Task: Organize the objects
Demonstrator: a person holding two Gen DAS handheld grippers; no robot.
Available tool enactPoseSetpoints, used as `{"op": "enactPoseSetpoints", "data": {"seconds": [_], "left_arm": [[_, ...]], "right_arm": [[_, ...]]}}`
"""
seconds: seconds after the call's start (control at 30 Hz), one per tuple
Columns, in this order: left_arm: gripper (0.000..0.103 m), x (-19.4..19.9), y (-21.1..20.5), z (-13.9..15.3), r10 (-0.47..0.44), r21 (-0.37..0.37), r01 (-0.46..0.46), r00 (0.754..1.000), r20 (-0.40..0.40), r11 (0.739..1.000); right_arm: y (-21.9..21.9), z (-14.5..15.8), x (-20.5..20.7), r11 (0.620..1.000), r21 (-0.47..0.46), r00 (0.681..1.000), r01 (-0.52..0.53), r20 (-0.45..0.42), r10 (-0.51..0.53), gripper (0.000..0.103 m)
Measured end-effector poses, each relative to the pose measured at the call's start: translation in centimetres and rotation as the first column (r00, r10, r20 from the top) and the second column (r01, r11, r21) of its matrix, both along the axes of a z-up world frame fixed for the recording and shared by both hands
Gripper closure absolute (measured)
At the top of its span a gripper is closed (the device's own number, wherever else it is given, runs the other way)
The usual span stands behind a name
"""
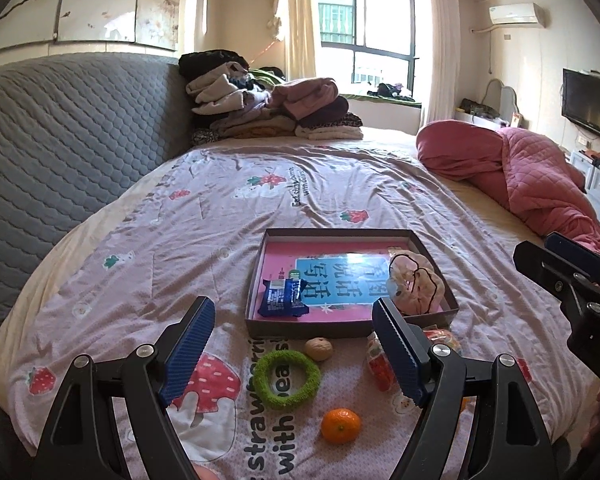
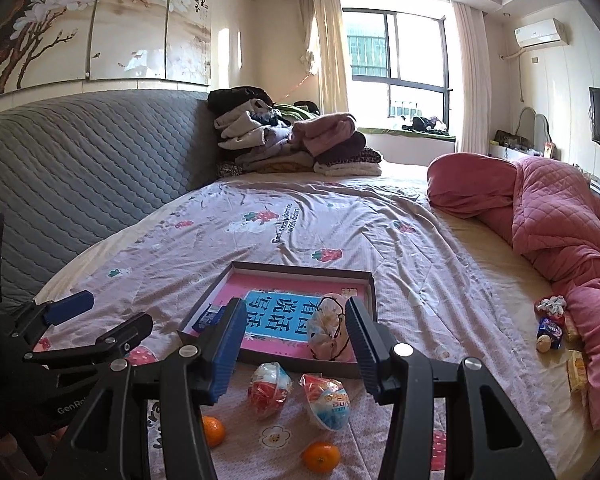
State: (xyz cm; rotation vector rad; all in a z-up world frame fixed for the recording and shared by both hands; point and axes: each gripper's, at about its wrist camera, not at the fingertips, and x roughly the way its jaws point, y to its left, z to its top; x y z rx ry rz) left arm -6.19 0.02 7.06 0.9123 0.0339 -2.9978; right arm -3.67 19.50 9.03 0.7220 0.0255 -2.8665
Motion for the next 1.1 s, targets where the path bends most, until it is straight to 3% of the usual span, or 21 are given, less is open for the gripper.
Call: {"op": "enactPoseSetpoints", "data": {"seconds": [0.47,1.1], "left_arm": [[0.021,1.5,-0.1,1.0,-0.007,0.004,0.007,1.0,-0.009,1.0],[0.021,2.8,0.3,-1.0,-0.033,-0.016,0.034,0.998,0.05,0.999]], "right_arm": [[-0.6,0.9,2.4,1.0,0.023,0.999,-0.014,-0.037,0.015,0.052],[0.4,-0.2,4.3,0.999,0.03,0.999,-0.021,-0.027,0.022,0.052]]}}
